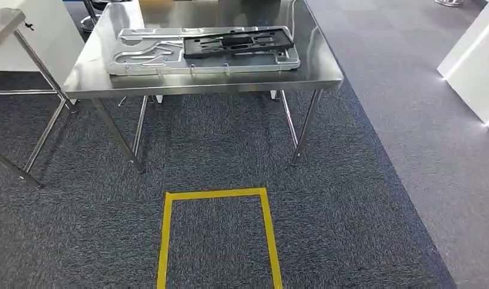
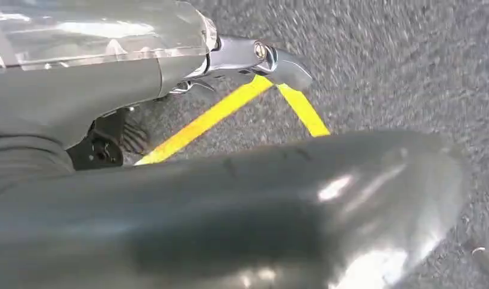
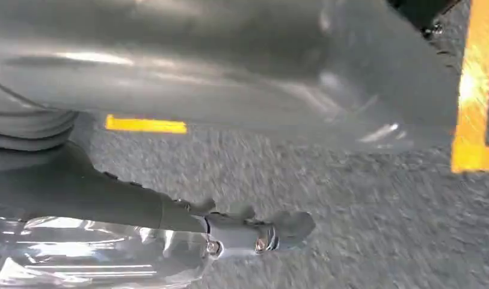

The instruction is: Take the parts from the cabinet and place them on the table.

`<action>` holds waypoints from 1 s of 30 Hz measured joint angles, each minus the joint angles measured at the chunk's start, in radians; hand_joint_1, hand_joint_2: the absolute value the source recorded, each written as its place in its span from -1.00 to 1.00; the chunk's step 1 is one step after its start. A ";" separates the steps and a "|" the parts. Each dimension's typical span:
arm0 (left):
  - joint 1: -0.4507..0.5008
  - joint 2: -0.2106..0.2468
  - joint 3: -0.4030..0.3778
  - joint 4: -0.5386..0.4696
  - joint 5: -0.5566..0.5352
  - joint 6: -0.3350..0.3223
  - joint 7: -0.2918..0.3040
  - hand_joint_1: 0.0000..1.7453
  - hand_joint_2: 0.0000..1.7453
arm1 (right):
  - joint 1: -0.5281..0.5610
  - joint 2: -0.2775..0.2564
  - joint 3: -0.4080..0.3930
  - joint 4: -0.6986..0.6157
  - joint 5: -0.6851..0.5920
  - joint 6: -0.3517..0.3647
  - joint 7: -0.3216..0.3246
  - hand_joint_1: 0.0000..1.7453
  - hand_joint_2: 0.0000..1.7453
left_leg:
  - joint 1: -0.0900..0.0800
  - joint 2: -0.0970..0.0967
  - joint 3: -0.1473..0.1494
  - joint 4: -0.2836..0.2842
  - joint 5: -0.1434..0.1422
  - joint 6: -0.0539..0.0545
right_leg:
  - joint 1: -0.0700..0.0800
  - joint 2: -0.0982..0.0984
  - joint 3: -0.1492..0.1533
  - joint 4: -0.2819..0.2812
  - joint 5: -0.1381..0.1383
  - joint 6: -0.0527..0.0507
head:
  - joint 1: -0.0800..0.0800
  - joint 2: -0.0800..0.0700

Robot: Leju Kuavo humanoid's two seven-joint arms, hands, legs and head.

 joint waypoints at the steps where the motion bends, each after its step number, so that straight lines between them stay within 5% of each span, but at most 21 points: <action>1: 0.001 0.000 0.000 0.000 0.000 -0.002 0.003 -1.00 -1.00 | 0.000 0.000 -0.004 0.000 -0.006 0.013 -0.011 -1.00 -1.00 | -0.001 0.001 -0.013 0.003 0.008 -0.001 | -0.002 0.000 -0.010 0.052 -0.022 0.002 | 0.000 0.000; 3: 0.001 0.000 0.000 0.000 0.000 -0.004 0.011 -1.00 -1.00 | 0.000 0.000 -0.017 0.000 -0.023 0.043 -0.027 -1.00 -1.00 | -0.001 0.001 -0.033 0.009 0.020 -0.004 | -0.003 0.000 0.043 0.013 0.001 0.003 | 0.000 0.000; 5: 0.001 -0.002 0.000 0.000 0.000 -0.006 0.015 -1.00 -1.00 | -0.001 0.000 -0.028 0.000 -0.035 0.068 -0.036 -1.00 -1.00 | 0.000 0.000 -0.045 0.020 0.025 -0.009 | -0.003 0.000 0.168 -0.169 0.066 -0.003 | 0.000 0.000; 6: 0.001 -0.003 0.000 0.000 0.000 -0.006 0.015 -1.00 -1.00 | -0.003 0.000 -0.035 0.000 -0.042 0.081 -0.040 -1.00 -1.00 | 0.000 0.001 -0.051 0.027 0.027 -0.012 | -0.002 0.000 0.222 -0.251 0.073 -0.009 | 0.000 0.000; 10: 0.000 -0.003 0.000 0.000 0.000 -0.009 0.017 -1.00 -1.00 | -0.004 0.001 -0.063 0.001 -0.065 0.108 -0.032 -1.00 -1.00 | -0.005 0.001 -0.066 0.036 0.038 -0.033 | 0.008 0.000 0.212 -0.267 0.070 -0.029 | 0.000 0.000; 12: 0.000 -0.001 0.000 0.000 0.000 -0.009 0.018 -1.00 -1.00 | -0.005 0.005 -0.076 0.002 -0.073 0.116 -0.018 -1.00 -1.00 | -0.002 -0.006 -0.076 0.055 0.021 -0.044 | -0.001 -0.004 0.211 -0.278 0.084 -0.045 | 0.000 0.000; 16: 0.002 -0.001 0.000 0.000 -0.001 -0.010 0.022 -1.00 -1.00 | -0.006 0.007 -0.095 0.002 -0.084 0.114 -0.001 -1.00 -1.00 | 0.004 -0.008 -0.197 0.345 -0.133 -0.058 | 0.002 -0.005 0.190 -0.275 0.095 -0.056 | 0.000 0.000; 17: 0.003 -0.001 0.000 0.000 -0.001 -0.010 0.022 -1.00 -1.00 | -0.005 0.007 -0.100 0.002 -0.087 0.112 0.005 -1.00 1.00 | 0.004 -0.008 -0.205 0.368 -0.133 -0.060 | 0.002 -0.004 0.186 -0.272 0.096 -0.055 | 0.000 0.000; 19: 0.004 0.000 0.000 0.000 -0.001 -0.010 0.022 -1.00 -1.00 | -0.006 0.007 -0.107 0.002 -0.090 0.109 0.019 -1.00 1.00 | 0.007 -0.008 -0.146 0.268 -0.066 -0.058 | 0.002 -0.003 0.182 -0.264 0.096 -0.053 | 0.000 0.000; 21: 0.002 0.002 0.000 0.000 0.000 -0.010 0.022 -1.00 -1.00 | -0.007 0.010 -0.115 0.002 -0.091 0.103 0.023 -1.00 1.00 | 0.009 -0.008 -0.045 0.077 0.010 -0.051 | 0.002 -0.002 0.181 -0.256 0.093 -0.046 | 0.000 0.000; 22: 0.000 0.002 0.000 0.000 -0.001 -0.010 0.023 -1.00 -1.00 | -0.008 0.011 -0.116 0.002 -0.091 0.099 0.024 -1.00 1.00 | 0.003 -0.008 -0.034 0.047 -0.009 -0.047 | 0.009 -0.002 0.177 -0.252 0.092 -0.039 | 0.000 0.000; 27: 0.001 0.002 0.001 0.000 0.000 -0.010 0.025 -1.00 -1.00 | -0.012 0.011 -0.122 0.002 -0.093 0.097 0.026 -1.00 1.00 | 0.008 -0.006 -0.041 0.036 0.012 -0.014 | 0.002 -0.001 0.169 -0.244 0.090 -0.009 | 0.000 0.000; 30: 0.000 0.002 0.001 0.000 0.000 -0.010 0.026 -1.00 -1.00 | -0.012 0.014 -0.122 0.002 -0.093 0.097 0.027 -1.00 1.00 | 0.005 -0.005 -0.053 0.036 0.018 -0.004 | -0.001 0.000 0.080 -0.055 -0.027 0.003 | 0.000 0.000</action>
